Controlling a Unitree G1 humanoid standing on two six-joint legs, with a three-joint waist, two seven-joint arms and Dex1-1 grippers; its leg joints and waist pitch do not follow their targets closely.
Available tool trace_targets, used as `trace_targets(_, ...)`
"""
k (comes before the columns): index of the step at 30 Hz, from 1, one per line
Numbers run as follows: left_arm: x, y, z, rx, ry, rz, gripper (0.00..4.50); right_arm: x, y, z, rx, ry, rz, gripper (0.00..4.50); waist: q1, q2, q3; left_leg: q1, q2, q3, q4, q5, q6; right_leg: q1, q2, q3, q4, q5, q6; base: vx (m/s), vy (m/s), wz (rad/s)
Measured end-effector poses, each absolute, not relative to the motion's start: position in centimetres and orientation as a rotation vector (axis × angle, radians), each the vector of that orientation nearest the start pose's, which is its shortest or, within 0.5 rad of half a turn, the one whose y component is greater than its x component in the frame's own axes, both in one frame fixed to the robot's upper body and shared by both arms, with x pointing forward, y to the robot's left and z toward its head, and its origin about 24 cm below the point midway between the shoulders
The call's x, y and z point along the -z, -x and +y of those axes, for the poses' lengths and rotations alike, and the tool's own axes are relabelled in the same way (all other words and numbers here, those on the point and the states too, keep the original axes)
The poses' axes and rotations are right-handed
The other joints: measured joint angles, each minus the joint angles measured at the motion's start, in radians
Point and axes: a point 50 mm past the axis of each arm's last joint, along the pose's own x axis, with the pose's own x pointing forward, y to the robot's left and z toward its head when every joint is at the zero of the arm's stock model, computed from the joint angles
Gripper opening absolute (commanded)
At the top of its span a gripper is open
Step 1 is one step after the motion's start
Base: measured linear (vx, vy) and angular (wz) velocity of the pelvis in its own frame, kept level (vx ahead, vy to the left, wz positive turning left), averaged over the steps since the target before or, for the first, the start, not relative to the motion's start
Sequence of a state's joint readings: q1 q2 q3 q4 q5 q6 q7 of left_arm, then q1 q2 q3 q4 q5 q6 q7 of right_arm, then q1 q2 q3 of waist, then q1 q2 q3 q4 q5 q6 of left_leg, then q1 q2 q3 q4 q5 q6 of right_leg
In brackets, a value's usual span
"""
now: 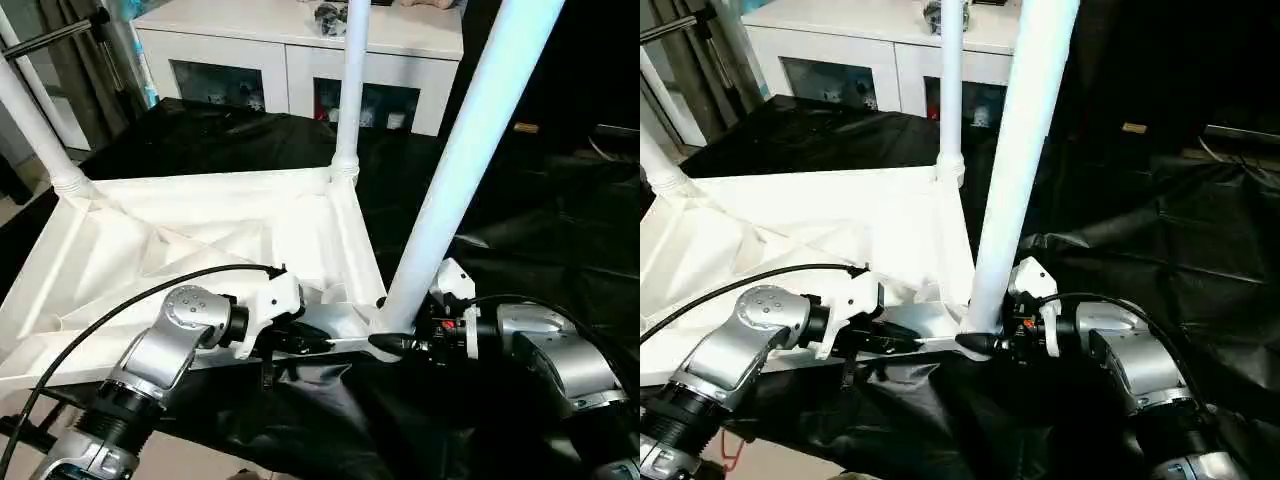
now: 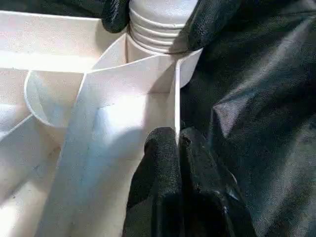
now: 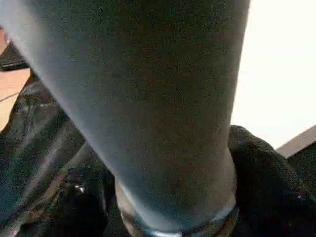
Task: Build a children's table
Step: Rotate leg to tighten
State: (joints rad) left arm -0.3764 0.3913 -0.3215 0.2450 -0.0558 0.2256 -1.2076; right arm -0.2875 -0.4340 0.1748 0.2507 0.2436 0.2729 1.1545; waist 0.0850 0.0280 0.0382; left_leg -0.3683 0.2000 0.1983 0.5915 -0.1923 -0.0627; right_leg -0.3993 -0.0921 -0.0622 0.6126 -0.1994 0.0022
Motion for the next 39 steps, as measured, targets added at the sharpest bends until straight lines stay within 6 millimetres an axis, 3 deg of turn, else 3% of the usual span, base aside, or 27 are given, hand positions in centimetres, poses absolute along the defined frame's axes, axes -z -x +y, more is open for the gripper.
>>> trace_targets(6, -4.0, -28.1, 11.3, 1.295, -0.27, 0.41, 0.0, -3.3, -27.7, -15.4, -1.028, 0.018, 0.353, 2.79, -0.002, 0.003, -0.001, 0.004, 0.0, 0.0, 0.0, 0.0, 0.0, 0.004, 0.0, 0.0, 0.001, 0.002, -0.001, 0.0, 0.0, 0.0)
trace_targets(10, -3.7, -29.6, 10.0, 1.145, -0.248, 0.412, 0.0, -2.9, -29.9, -14.2, -0.756, -0.022, 0.33, 2.78, -0.026, 0.004, -0.002, 0.007, -0.001, 0.0, 0.0, 0.0, -0.001, 0.005, 0.0, 0.001, -0.001, 0.001, 0.001, 0.0, 0.0, 0.0)
trace_targets(15, -3.6, -30.5, 8.5, 1.042, -0.215, 0.42, 0.0, -2.8, -31.5, -13.1, -0.556, -0.018, 0.327, 2.78, -0.033, 0.011, -0.002, 0.009, -0.003, -0.001, -0.001, 0.0, -0.001, 0.007, -0.001, 0.002, -0.003, 0.001, 0.002, 0.0, 0.0, 0.0)
trace_targets(17, -3.5, -30.5, 8.3, 1.03, -0.209, 0.421, 0.0, -2.8, -31.6, -12.8, -0.531, -0.022, 0.322, 3.33, -0.033, 0.014, -0.003, 0.01, -0.003, -0.002, -0.001, 0.0, -0.001, 0.008, -0.001, 0.002, -0.003, 0.001, 0.002, 0.0, 0.0, 0.0)
trace_targets(23, -3.7, -30.5, 8.8, 1.07, -0.254, 0.405, 0.0, -2.9, -31.6, -12.3, -0.58, 0.02, 0.309, 3.59, -0.038, 0.016, -0.004, 0.01, -0.003, -0.003, -0.005, 0.0, -0.001, 0.007, 0.0, 0.001, -0.003, 0.002, 0.002, 0.0, 0.0, 0.0)
trace_targets(29, -4.1, -29.6, 10.7, 1.201, -0.294, 0.395, 0.0, -3.4, -30.0, -13.5, -0.828, 0.13, 0.288, 3.59, -0.041, 0.023, -0.006, 0.002, -0.002, -0.005, -0.005, 0.0, -0.001, 0.0, 0.001, -0.002, -0.003, 0.002, 0.002, 0.0, 0.0, 0.0)
trace_targets(35, -4.4, -28.7, 11.8, 1.35, -0.308, 0.404, 0.0, -4.1, -28.4, -14.8, -1.076, 0.141, 0.32, 3.59, -0.02, 0.022, -0.005, -0.003, -0.002, -0.004, -0.003, 0.002, 0.005, -0.002, 0.0, -0.002, -0.004, -0.001, -0.001, 0.0, 0.0, 0.0)
trace_targets(39, -4.4, -28.4, 12.3, 1.404, -0.315, 0.424, 0.0, -4.3, -27.8, -15.4, -1.172, 0.133, 0.354, 3.59, -0.019, 0.021, -0.005, -0.002, -0.001, -0.004, -0.001, -0.001, 0.001, -0.002, 0.0, -0.002, -0.002, -0.001, -0.001, 0.0, 0.0, 0.0)
